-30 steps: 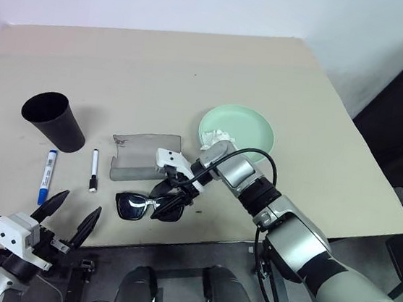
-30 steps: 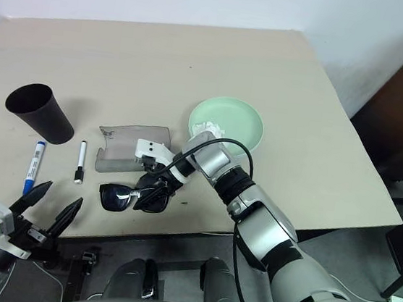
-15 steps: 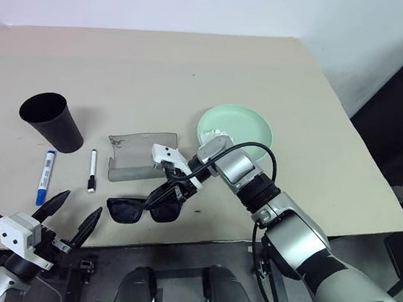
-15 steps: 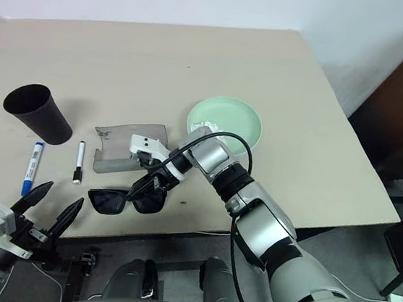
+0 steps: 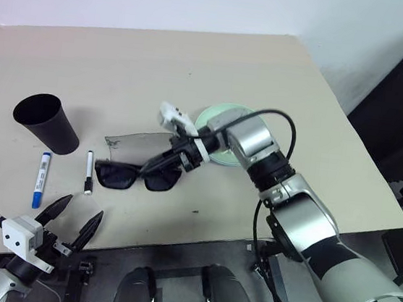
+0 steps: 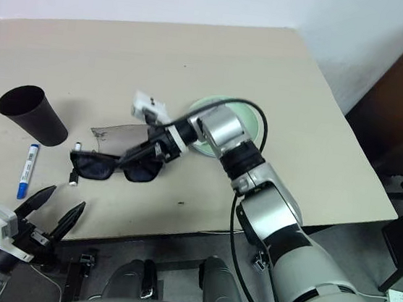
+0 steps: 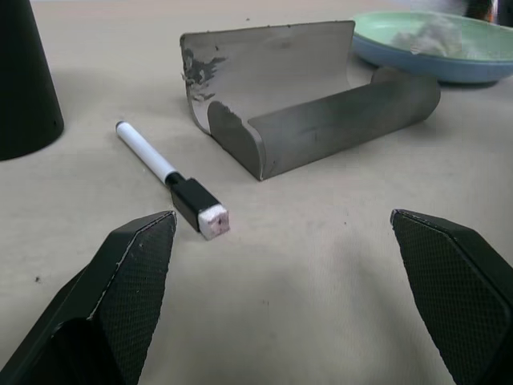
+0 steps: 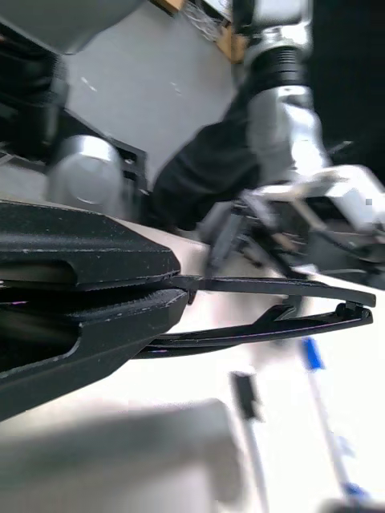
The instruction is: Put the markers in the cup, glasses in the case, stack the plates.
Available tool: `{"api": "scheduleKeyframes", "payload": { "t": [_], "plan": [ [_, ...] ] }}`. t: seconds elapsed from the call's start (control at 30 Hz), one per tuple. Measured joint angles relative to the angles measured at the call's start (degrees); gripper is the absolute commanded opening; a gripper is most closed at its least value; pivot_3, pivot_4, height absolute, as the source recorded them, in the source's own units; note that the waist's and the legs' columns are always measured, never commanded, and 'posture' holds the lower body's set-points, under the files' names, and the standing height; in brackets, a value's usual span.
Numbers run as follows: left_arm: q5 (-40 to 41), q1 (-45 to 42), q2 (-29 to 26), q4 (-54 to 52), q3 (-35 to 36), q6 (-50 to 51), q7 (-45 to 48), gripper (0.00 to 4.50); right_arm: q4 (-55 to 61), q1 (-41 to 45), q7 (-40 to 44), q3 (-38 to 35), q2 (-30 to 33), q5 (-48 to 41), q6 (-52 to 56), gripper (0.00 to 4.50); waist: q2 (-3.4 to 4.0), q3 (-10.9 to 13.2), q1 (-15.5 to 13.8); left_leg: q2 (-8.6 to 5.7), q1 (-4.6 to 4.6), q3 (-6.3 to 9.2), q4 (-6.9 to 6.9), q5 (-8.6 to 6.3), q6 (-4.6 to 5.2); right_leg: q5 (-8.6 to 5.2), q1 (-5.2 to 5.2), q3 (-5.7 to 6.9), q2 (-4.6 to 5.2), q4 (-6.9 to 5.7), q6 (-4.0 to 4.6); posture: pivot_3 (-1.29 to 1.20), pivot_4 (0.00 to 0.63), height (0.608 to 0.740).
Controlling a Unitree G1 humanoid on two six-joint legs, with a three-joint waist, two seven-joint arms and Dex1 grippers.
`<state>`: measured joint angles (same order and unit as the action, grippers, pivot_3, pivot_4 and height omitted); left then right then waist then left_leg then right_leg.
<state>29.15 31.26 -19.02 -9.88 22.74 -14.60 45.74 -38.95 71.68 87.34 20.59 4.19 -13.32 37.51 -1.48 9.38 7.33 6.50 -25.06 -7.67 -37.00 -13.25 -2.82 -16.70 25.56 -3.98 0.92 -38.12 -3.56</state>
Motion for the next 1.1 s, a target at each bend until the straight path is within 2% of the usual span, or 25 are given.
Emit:
{"api": "scheduleKeyframes", "payload": {
  "t": [0.17,0.23,0.4,0.7,1.1],
  "plan": [
    [0.0,-0.5,0.2,0.3,-0.1,-0.1,0.2,4.5,-13.0,6.2,-5.6,-5.0,-3.2,1.2,-11.6,0.01,-0.01,0.0,0.1,-0.01,-0.06,-0.03,0.0,0.0,-0.01,0.0,0.02,0.0,0.01,0.04,0.0,0.0,0.15,0.726],
    [0.1,-0.9,0.4,0.3,0.0,-0.1,0.2,4.5,-19.2,7.6,-9.2,-5.2,-4.5,4.2,-19.8,0.01,-0.01,0.0,0.1,-0.01,-0.18,-0.06,-0.01,0.0,0.0,0.0,0.1,0.01,0.01,0.04,0.0,0.0,0.15,0.726],
    [0.2,-1.6,0.5,0.4,-0.1,0.0,0.1,4.5,-27.9,8.6,-12.9,-5.0,-6.6,9.4,-28.4,0.01,0.0,0.0,0.0,-0.01,-0.38,-0.12,-0.02,0.11,0.16,0.02,0.28,0.03,-0.09,0.0,-0.04,0.0,0.15,0.726],
    [0.2,-1.6,0.4,-1.9,-0.6,0.3,-0.8,4.5,-32.9,8.9,-14.3,-4.3,-9.2,16.2,-31.1,0.01,0.0,0.0,0.0,0.01,-0.36,-0.11,-0.07,0.11,0.16,0.03,0.28,0.03,-0.13,-0.08,-0.05,0.0,0.15,0.726],
    [-0.3,-3.0,-0.2,-4.2,-0.6,0.6,-3.5,4.5,-34.0,8.8,-12.3,-4.0,-10.2,20.2,-29.9,0.01,0.0,0.0,-0.1,0.01,-0.36,-0.11,-0.07,0.12,0.16,0.04,0.28,0.04,-0.17,-0.09,-0.08,0.0,0.15,0.726]
  ]
}}
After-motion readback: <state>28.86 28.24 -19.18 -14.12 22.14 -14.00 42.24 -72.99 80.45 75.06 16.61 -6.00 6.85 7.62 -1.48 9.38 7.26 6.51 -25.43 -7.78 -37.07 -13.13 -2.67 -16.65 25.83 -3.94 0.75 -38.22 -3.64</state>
